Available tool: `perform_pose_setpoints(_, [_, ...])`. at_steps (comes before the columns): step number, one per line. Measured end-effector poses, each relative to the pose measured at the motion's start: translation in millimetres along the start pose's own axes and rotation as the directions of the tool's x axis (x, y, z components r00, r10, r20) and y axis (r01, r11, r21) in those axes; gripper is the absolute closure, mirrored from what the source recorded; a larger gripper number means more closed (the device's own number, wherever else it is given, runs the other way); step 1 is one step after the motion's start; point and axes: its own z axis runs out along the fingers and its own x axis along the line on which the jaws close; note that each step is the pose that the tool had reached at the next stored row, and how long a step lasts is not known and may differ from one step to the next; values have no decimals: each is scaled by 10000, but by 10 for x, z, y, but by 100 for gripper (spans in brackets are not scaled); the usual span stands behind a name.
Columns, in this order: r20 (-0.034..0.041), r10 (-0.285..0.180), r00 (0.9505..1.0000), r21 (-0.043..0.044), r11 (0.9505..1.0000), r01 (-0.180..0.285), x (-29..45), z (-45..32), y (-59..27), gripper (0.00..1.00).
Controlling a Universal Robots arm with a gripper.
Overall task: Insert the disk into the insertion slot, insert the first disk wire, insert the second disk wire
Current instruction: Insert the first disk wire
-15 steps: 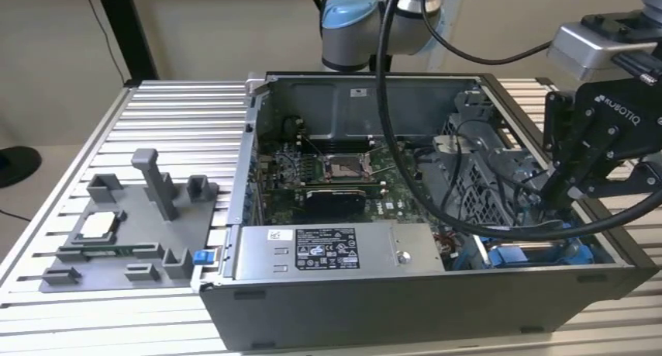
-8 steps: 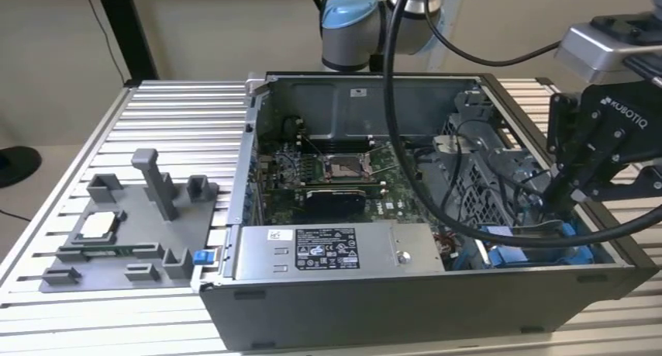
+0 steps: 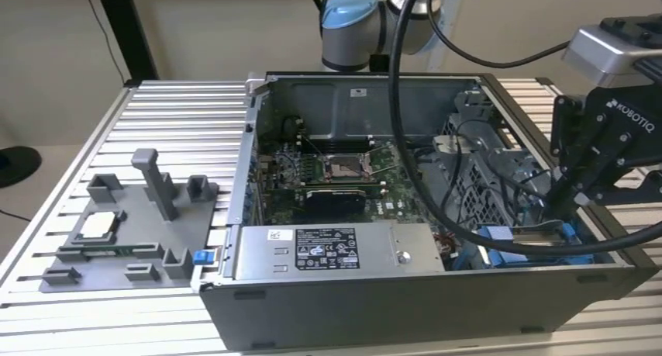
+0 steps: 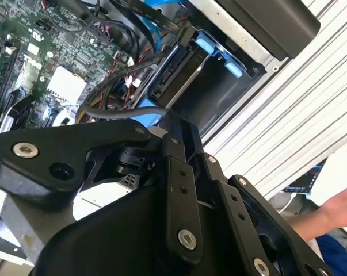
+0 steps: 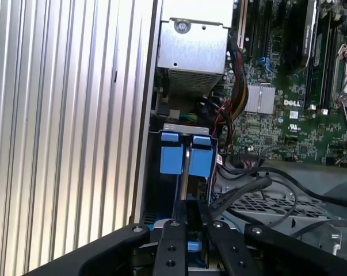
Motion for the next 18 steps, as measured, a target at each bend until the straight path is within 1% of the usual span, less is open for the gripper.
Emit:
perform_pose_setpoints(8, [98, 10, 10000, -131, 9999, -9, 57, -3, -28, 100])
perform_pose_setpoints(14, [173, 21, 9998, -198, 9998, -17, 103, -4, -40, 100])
perform_pose_setpoints(18, [227, 25, 9997, -259, 9997, -19, 130, -6, -57, 100])
